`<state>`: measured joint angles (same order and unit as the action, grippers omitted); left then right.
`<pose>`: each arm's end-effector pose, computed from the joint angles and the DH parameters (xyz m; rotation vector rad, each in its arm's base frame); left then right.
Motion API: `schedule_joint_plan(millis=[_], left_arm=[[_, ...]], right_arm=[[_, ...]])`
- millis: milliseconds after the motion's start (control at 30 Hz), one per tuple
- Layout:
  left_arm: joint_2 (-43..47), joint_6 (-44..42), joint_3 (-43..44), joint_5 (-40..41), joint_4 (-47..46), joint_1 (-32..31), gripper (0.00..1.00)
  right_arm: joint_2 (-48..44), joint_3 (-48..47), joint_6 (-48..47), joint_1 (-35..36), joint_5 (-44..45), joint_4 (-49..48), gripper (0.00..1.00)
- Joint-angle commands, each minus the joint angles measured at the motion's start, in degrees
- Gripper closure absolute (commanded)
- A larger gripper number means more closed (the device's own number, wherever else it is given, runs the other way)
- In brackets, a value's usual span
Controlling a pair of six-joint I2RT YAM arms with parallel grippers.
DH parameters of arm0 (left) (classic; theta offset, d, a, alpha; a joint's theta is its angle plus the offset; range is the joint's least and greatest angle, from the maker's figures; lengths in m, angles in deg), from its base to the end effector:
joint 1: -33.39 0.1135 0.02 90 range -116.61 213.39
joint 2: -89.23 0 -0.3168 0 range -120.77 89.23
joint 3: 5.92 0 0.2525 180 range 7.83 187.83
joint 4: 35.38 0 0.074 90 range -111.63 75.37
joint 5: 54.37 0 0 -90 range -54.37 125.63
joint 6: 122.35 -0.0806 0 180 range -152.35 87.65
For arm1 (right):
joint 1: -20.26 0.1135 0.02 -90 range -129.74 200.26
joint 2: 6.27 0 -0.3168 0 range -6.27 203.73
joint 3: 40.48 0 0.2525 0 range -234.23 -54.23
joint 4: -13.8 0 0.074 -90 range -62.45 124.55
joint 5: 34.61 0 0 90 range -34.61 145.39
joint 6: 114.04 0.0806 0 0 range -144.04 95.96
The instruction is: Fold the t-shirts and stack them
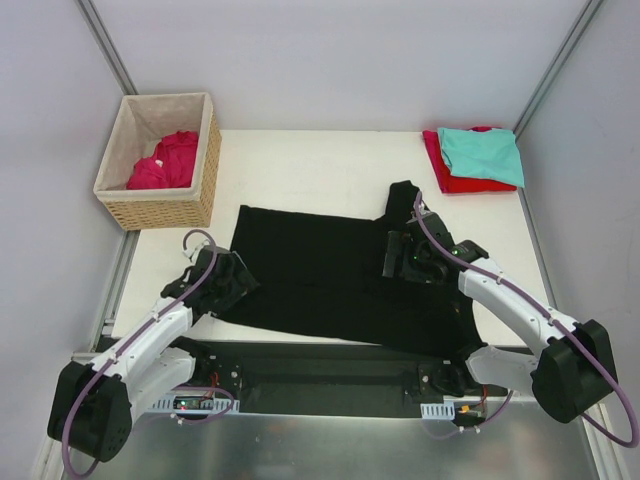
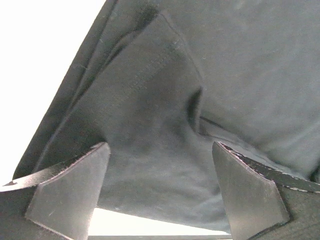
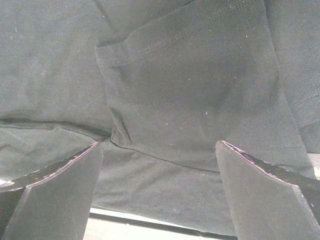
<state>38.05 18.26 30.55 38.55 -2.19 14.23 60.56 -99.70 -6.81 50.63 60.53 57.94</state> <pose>0.1612 -0.0517 0.1816 -0.6918 2.3677 -0.4914 0.2117 0.1157 0.2502 -0.2459 2.4731 0.2457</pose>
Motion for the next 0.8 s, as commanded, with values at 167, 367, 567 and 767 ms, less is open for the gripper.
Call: schedule_joint_plan(millis=[167,367,567,767], left_arm=[[4.86,4.84,-9.79,-2.65,0.24,-0.35,0.15],[11.88,8.45,-14.11,-4.59,2.43,-0.71,0.19],[15.84,8.80,-11.91,-4.50,8.15,-0.88,0.20],[18.74,8.46,-7.17,-0.12,17.89,-1.06,0.20]], right_arm=[[-1.26,-1.37,-0.53,0.30,-0.05,1.16,0.00],[-1.09,-1.28,-0.53,0.30,0.13,1.16,0.00],[-1.09,-1.11,-0.53,0.30,0.30,1.16,0.00],[-1.09,-0.76,-0.18,0.30,-0.05,0.46,0.00]])
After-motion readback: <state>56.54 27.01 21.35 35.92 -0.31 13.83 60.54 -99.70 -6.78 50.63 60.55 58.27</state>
